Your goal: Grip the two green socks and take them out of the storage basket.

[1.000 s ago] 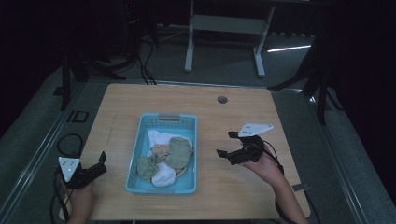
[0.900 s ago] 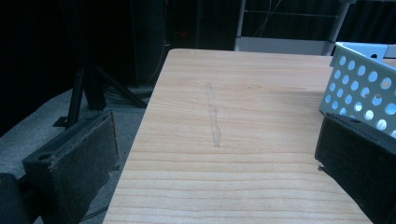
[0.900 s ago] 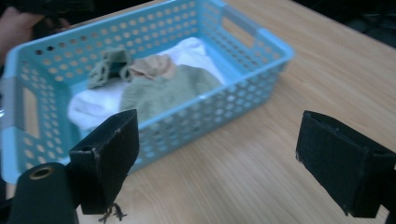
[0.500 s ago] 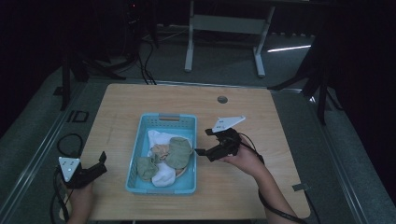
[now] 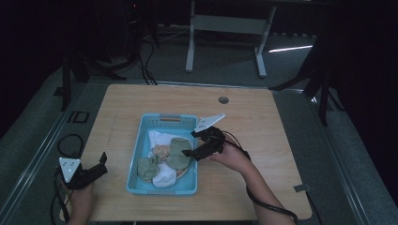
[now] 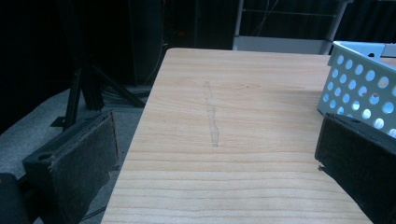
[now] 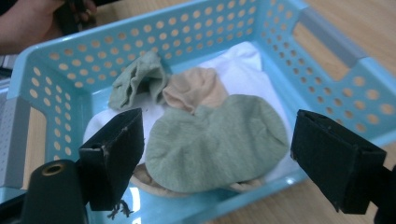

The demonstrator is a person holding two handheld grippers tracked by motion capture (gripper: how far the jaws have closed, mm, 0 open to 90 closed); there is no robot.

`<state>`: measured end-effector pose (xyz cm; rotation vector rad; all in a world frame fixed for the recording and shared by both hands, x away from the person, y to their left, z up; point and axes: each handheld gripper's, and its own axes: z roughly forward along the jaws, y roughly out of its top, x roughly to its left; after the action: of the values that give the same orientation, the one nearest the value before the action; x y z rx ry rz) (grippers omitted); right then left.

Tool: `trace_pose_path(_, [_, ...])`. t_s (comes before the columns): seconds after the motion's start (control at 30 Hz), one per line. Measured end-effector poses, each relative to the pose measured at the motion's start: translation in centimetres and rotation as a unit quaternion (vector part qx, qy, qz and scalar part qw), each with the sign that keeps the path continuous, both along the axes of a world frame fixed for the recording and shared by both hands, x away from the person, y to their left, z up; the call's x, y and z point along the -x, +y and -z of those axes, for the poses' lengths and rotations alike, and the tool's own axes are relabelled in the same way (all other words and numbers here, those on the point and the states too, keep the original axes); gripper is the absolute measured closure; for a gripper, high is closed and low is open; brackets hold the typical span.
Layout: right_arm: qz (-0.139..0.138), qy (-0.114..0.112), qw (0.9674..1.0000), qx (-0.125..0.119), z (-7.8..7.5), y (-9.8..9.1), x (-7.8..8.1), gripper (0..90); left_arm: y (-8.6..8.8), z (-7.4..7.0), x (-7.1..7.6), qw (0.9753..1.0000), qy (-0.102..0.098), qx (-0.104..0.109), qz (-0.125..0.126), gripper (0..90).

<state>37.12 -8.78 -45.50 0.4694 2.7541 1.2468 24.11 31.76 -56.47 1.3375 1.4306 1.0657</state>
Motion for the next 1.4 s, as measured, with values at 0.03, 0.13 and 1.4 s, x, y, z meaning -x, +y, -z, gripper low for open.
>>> trace_pose_path(0.03, [-0.002, 0.001, 1.0000, 0.005, 0.1, 0.3, 0.0, 16.9, 0.0, 0.0, 0.0, 1.0000, 0.000, 0.000, 0.000, 0.0])
trace_pose_path(0.13, [-0.009, 0.003, 0.9997, 0.021, 0.4, 1.3, -0.2, 17.8, 0.1, 0.0, 0.0, 1.0000, 0.001, 0.002, 0.002, 0.0])
trace_pose_path(1.4, [-0.102, 0.007, 0.9730, 0.207, 2.7, 6.8, 1.9, 86.8, 0.0, 0.0, -0.1, 1.0000, 0.003, -0.001, 0.007, 0.0])
